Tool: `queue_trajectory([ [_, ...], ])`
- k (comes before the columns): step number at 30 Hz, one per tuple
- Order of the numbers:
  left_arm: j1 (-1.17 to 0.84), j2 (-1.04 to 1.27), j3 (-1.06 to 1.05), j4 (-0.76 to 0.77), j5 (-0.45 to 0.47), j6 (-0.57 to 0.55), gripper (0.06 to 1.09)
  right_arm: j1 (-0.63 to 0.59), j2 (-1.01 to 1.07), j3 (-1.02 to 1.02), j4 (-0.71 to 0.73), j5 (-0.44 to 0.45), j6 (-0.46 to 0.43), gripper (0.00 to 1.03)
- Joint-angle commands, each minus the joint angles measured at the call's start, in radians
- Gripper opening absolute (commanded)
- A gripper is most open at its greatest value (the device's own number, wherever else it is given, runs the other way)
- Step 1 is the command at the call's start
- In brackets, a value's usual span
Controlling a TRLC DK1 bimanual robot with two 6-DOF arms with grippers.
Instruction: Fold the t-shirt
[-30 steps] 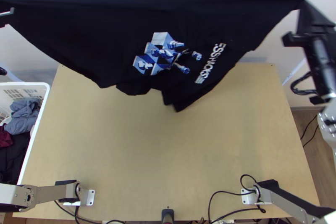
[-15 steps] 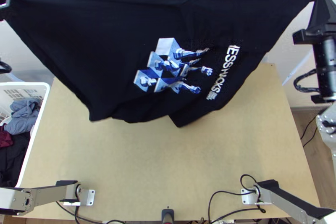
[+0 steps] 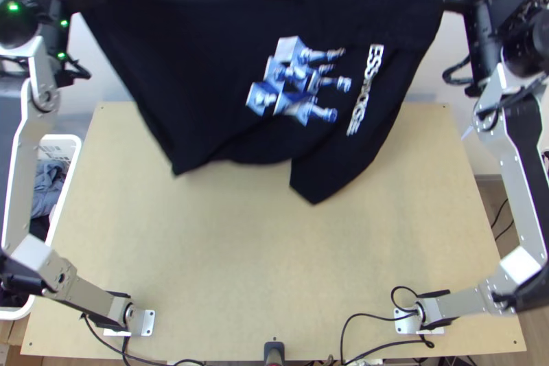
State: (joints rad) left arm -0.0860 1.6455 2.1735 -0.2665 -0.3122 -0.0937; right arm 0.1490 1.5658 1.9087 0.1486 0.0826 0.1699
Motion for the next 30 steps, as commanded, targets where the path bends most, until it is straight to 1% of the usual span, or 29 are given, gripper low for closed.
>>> queue_trajectory([
  [1,-0.021,-0.018,0.074,0.096,-0.024,0.012,0.1,-0.02,0.016,0.144,0.031,0.023,-0.01,0.03],
  [5,-0.055,-0.067,0.072,0.102,-0.03,0.023,0.1,-0.019,-0.032,0.171,0.003,0.022,-0.01,0.03],
  [8,-0.072,-0.135,0.063,0.081,-0.039,0.023,0.1,-0.016,-0.116,0.147,-0.037,0.022,0.0,0.03],
  [11,-0.097,-0.211,0.057,0.013,-0.042,0.023,0.1,-0.012,-0.23,0.092,-0.084,0.022,0.002,0.03],
  [16,-0.138,-0.378,-0.023,-0.126,-0.042,0.017,0.1,-0.006,-0.449,-0.028,-0.173,-0.004,-0.003,0.03],
  [23,-0.141,-0.595,-0.135,-0.16,-0.041,0.008,0.1,-0.002,-0.702,-0.128,-0.322,-0.027,-0.012,0.03],
  [27,-0.143,-0.671,-0.19,-0.18,-0.041,-0.029,0.1,0.012,-0.776,-0.137,-0.405,-0.027,-0.012,0.03],
  [30,-0.143,-0.711,-0.254,-0.198,-0.039,-0.067,0.1,0.017,-0.802,-0.178,-0.426,-0.027,-0.012,0.03],
])
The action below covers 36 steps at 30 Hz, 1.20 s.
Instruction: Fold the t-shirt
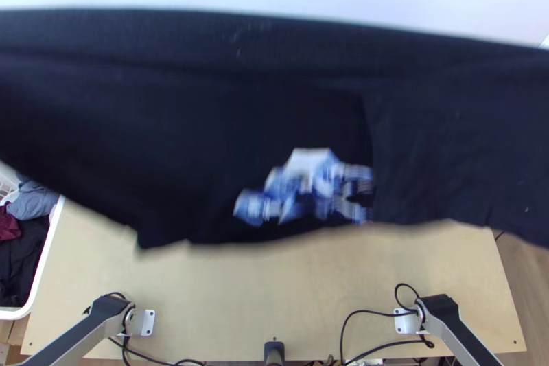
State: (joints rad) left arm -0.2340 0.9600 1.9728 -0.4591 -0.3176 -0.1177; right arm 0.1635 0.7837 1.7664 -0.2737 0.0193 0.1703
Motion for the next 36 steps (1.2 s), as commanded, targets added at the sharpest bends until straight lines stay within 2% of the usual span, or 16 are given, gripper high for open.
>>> queue_trajectory([
  [1,0.007,-0.043,-0.097,-0.006,-0.035,-0.057,0.1,0.002,-0.023,-0.058,-0.005,0.036,-0.012,0.03],
  [7,0.007,-0.19,-0.545,0.013,-0.028,-0.161,0.1,0.005,-0.044,-0.308,0.004,0.036,0.018,0.03],
  [12,0.005,-0.294,-0.948,0.037,0.009,-0.258,0.1,0.007,-0.101,-0.657,0.028,0.014,0.132,0.03],
  [15,0.041,-0.291,-1.135,0.088,0.045,-0.266,0.1,0.007,-0.113,-0.863,0.073,-0.018,0.182,0.03],
  [17,0.114,-0.234,-1.203,0.102,0.127,-0.267,0.1,0.008,-0.11,-0.975,0.137,-0.03,0.199,0.03],
  [19,0.186,-0.159,-1.24,0.12,0.239,-0.283,0.1,0.014,-0.08,-1.055,0.203,-0.038,0.205,0.03],
  [22,0.223,-0.014,-1.263,0.171,0.31,-0.306,0.1,0.013,0.058,-1.093,0.252,-0.042,0.205,0.03],
  [29,0.269,0.309,-1.203,0.356,0.334,-0.287,0.1,-0.015,0.417,-1.016,0.364,-0.051,0.205,0.03],
  [36,0.285,0.634,-0.967,0.362,0.334,-0.29,0.1,-0.041,0.716,-0.815,0.361,-0.048,0.222,0.03],
])
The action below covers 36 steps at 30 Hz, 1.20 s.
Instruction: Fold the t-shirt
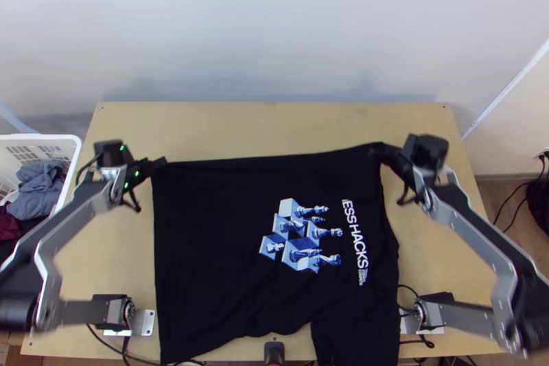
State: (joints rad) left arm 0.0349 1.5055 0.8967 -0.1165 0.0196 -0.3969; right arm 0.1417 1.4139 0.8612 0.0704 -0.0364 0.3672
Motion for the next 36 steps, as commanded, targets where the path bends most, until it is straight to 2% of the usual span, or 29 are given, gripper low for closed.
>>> queue_trajectory([
  [1,0.016,0.121,0.145,0.017,-0.003,-0.011,0.1,-0.021,0.115,0.114,0.016,0.01,0.026,0.03],
  [8,0.003,0.34,0.419,-0.023,-0.003,-0.013,0.1,-0.037,0.304,0.34,-0.026,0.024,0.024,0.03],
  [20,0.0,0.647,0.92,-0.218,-0.003,-0.045,0.1,-0.04,0.563,0.696,-0.052,0.07,0.018,0.03],
  [21,-0.001,0.656,0.947,-0.241,-0.003,-0.04,0.2,-0.04,0.573,0.719,-0.061,0.079,0.015,0.04],
  [22,-0.004,0.657,0.963,-0.258,-0.003,-0.036,0.48,-0.039,0.574,0.73,-0.067,0.079,0.015,0.13],
  [23,-0.006,0.65,0.964,-0.262,-0.003,-0.036,0.87,-0.037,0.573,0.73,-0.077,0.084,0.019,0.36],
  [24,-0.012,0.639,0.966,-0.284,-0.004,-0.028,1.04,-0.034,0.565,0.728,-0.098,0.105,0.022,0.52],
  [26,-0.013,0.607,0.958,-0.282,-0.02,-0.03,1.05,-0.03,0.539,0.716,-0.107,0.118,0.022,0.77],
  [28,-0.015,0.565,0.941,-0.275,-0.021,-0.034,1.05,-0.022,0.494,0.693,-0.107,0.118,0.022,0.89],
  [34,-0.012,0.4,0.898,-0.27,-0.026,-0.03,1.05,-0.004,0.315,0.654,-0.115,0.116,0.001,0.92],
  [36,-0.012,0.329,0.874,-0.279,-0.018,-0.003,1.05,0.009,0.234,0.648,-0.169,0.115,0.003,0.92],
])
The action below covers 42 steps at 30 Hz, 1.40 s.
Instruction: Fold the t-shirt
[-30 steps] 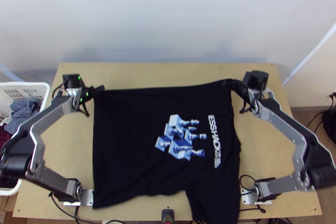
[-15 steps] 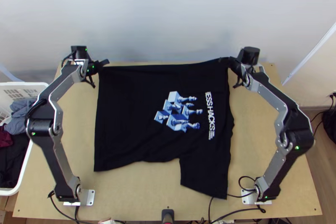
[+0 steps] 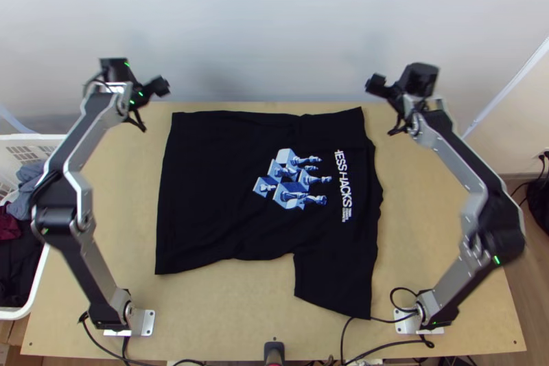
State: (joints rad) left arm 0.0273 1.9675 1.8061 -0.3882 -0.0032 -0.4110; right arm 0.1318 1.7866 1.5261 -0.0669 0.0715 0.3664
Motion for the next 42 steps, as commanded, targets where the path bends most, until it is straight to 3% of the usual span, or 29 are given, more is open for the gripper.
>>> queue_trajectory([
  [1,-0.004,-0.171,-0.05,-0.017,0.006,0.02,1.05,0.022,-0.177,-0.011,-0.088,0.007,0.005,0.92],
  [7,0.006,-0.368,-0.102,-0.196,0.017,0.086,1.05,0.042,-0.383,0.002,-0.501,-0.006,0.108,0.92],
  [12,0.025,-0.547,-0.237,-0.219,0.031,0.123,1.05,0.028,-0.641,-0.201,-0.55,-0.027,0.101,0.92],
  [19,0.025,-0.716,-0.329,-0.284,0.032,0.124,1.05,-0.021,-0.846,-0.353,-0.857,-0.102,0.068,0.87],
  [20,0.022,-0.728,-0.332,-0.291,0.032,0.124,1.05,-0.024,-0.863,-0.38,-0.895,-0.118,0.066,0.85],
  [22,0.017,-0.746,-0.333,-0.311,0.032,0.123,1.05,-0.054,-0.868,-0.445,-0.968,-0.159,0.068,0.72],
  [24,0.014,-0.762,-0.333,-0.322,0.032,0.115,1.05,-0.087,-0.863,-0.508,-1.031,-0.256,0.066,0.72],
  [28,0.01,-0.789,-0.341,-0.351,0.032,0.11,1.05,-0.123,-0.869,-0.658,-1.053,-0.374,0.014,0.72],
  [33,0.008,-0.826,-0.375,-0.359,0.032,0.106,1.05,-0.112,-0.862,-0.784,-1.051,-0.423,-0.069,0.72],
  [42,0.01,-0.855,-0.39,-0.374,0.032,0.098,1.05,-0.113,-0.668,-0.788,-1.061,-0.496,-0.188,0.72],
])
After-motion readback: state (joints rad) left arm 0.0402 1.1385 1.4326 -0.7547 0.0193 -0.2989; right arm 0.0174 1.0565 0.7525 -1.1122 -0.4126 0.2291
